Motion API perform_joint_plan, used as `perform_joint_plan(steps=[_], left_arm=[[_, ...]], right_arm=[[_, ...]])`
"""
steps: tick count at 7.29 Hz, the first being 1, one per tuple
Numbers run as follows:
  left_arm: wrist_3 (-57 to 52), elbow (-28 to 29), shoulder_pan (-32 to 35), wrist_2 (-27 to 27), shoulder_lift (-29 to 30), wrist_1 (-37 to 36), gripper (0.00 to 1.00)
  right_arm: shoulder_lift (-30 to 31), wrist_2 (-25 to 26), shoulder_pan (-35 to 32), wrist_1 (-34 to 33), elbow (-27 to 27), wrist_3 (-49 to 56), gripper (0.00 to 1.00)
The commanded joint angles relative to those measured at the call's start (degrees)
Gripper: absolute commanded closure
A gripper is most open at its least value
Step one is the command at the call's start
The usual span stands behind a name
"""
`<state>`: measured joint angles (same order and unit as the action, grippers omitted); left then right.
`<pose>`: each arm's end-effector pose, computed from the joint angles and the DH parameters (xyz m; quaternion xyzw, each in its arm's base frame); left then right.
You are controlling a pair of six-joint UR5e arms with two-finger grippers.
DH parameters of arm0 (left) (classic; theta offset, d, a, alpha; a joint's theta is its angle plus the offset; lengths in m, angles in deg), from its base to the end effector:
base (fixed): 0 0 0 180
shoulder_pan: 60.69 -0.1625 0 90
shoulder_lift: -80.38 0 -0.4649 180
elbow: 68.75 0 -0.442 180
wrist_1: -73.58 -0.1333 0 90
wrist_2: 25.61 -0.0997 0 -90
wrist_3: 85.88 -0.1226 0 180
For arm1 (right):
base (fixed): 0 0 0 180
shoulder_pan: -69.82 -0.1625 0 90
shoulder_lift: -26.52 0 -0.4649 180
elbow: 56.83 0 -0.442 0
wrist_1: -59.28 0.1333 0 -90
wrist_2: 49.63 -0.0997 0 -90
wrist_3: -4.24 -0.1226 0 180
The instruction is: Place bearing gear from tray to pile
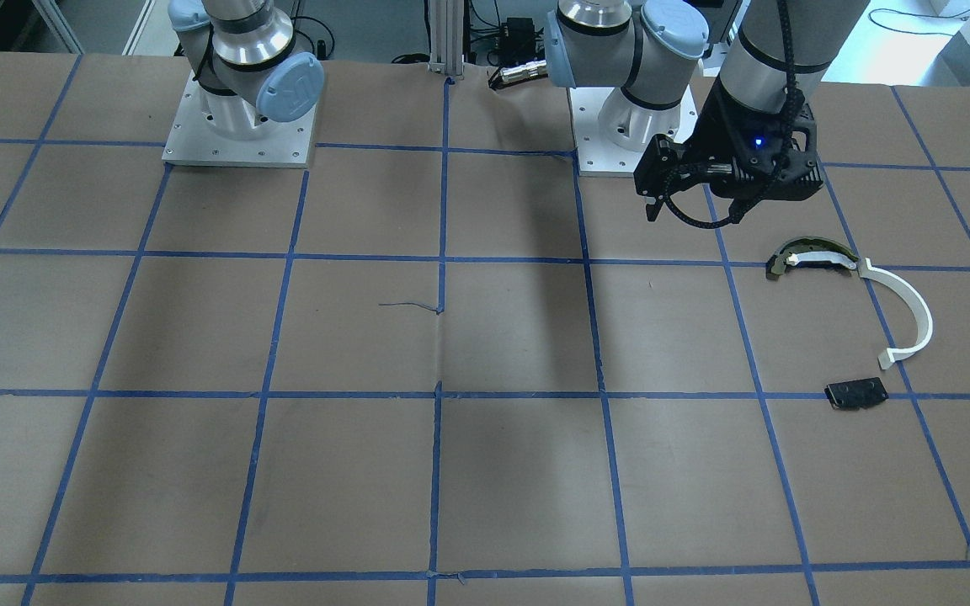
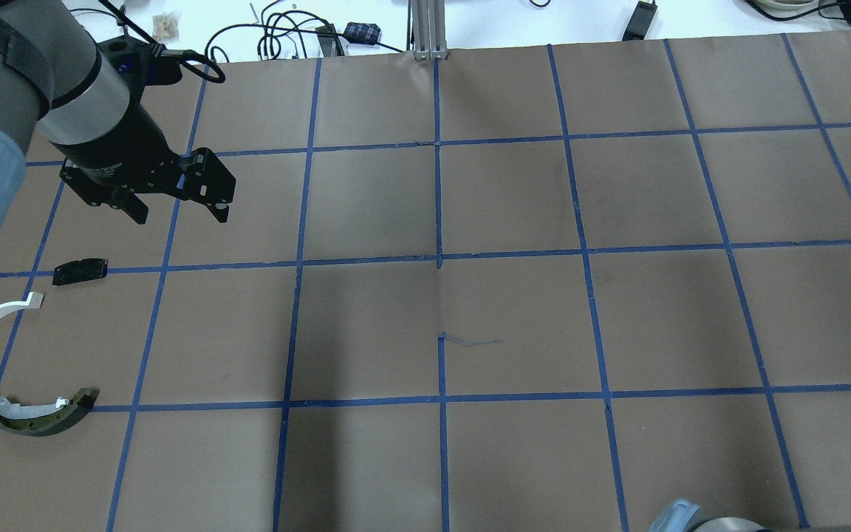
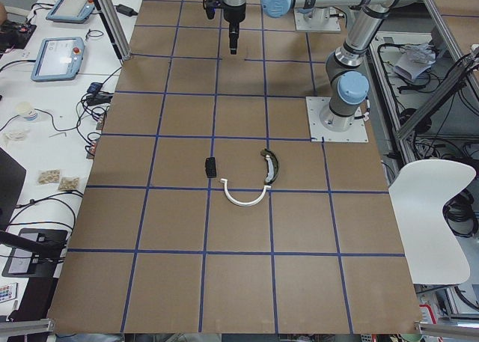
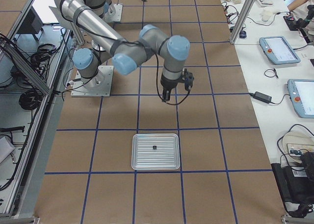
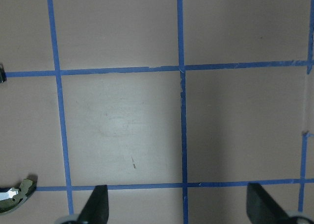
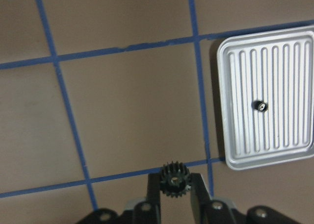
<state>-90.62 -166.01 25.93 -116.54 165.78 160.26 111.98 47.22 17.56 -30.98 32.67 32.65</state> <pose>-0.1013 -0.5122 0.4840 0.0118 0.9999 -0.0052 0.0085 -0.2545 -0.5227 0.4668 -0.0792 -0.9945 -0.0602 0.0321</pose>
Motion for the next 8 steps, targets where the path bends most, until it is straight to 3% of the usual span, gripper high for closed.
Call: perform_joint_plan(steps=[1,4,6,7,8], left_arm=[[0.0,0.2,0.0,0.0,-0.1,0.0,0.00],[0.0,-0.1,0.0,0.0,0.0,0.0,0.00],[0.0,0.2,0.0,0.0,0.4,0.0,0.00],[0.0,0.2,0.0,0.3,0.5,0.0,0.00],[-0.1,0.1,0.0,0.2,0.6,0.0,0.00]], right_arm=[[6.1,-0.2,-14.5,8.2,-0.6,-16.4,0.85],[1.2,-4.9,-39.1,7.3,-4.3,-44.7,0.85],[-6.7,-11.6,-49.1,-0.1,-4.3,-57.0,0.86],[-11.3,-12.8,-53.6,-6.3,-4.2,-57.6,0.85],[-17.1,-12.4,-58.4,-16.7,-4.1,-54.7,0.85]])
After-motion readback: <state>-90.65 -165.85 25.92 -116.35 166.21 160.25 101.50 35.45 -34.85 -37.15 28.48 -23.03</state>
